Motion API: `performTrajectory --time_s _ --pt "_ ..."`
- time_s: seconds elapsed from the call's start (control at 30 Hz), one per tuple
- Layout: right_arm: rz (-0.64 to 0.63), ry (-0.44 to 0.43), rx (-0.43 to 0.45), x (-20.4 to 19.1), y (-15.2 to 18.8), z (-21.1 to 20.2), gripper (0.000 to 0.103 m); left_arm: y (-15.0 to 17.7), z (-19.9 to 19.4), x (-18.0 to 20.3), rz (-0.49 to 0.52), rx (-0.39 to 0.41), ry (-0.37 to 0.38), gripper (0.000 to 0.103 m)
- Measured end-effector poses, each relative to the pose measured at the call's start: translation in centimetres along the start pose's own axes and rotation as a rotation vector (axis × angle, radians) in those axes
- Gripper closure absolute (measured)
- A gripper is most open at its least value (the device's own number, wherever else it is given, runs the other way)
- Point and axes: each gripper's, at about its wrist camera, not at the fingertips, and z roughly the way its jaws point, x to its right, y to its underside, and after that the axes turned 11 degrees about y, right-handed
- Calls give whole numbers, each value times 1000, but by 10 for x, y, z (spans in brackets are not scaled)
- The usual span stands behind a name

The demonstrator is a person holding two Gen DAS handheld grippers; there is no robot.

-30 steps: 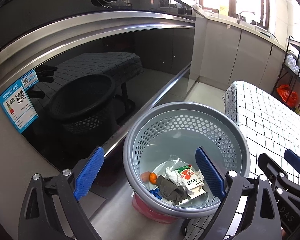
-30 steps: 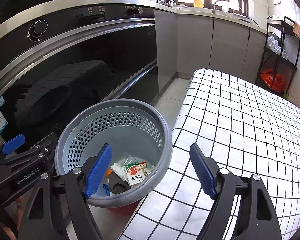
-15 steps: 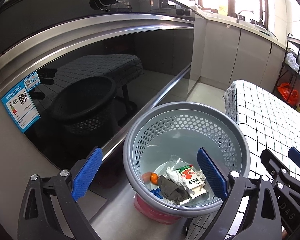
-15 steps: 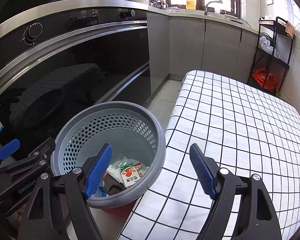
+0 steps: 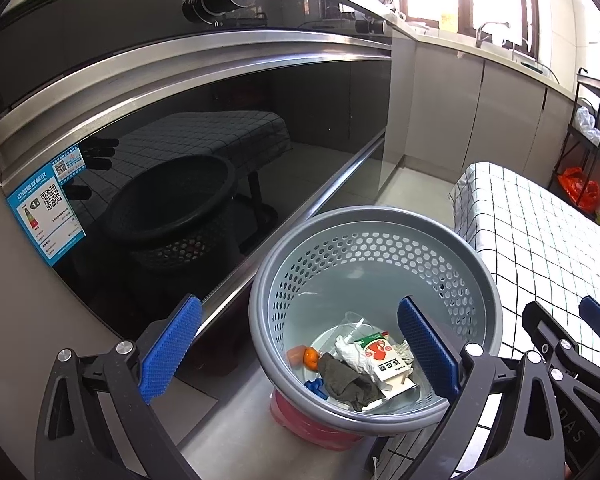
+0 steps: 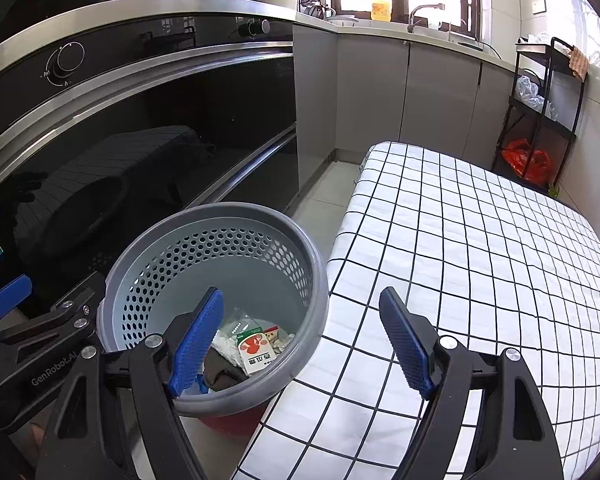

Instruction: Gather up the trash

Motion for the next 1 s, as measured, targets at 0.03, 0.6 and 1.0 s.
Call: performTrajectory --time_s 0.03,0.6,1.0 --pt "0 0 0 0 0 0 27 0 0 1 3 -1 -3 6" --pt "-4 -1 3 -3 0 0 27 1 1 4 18 -1 -7 6" --pt "-9 -2 2 -1 -1 0 27 -1 1 3 6 -11 0 6"
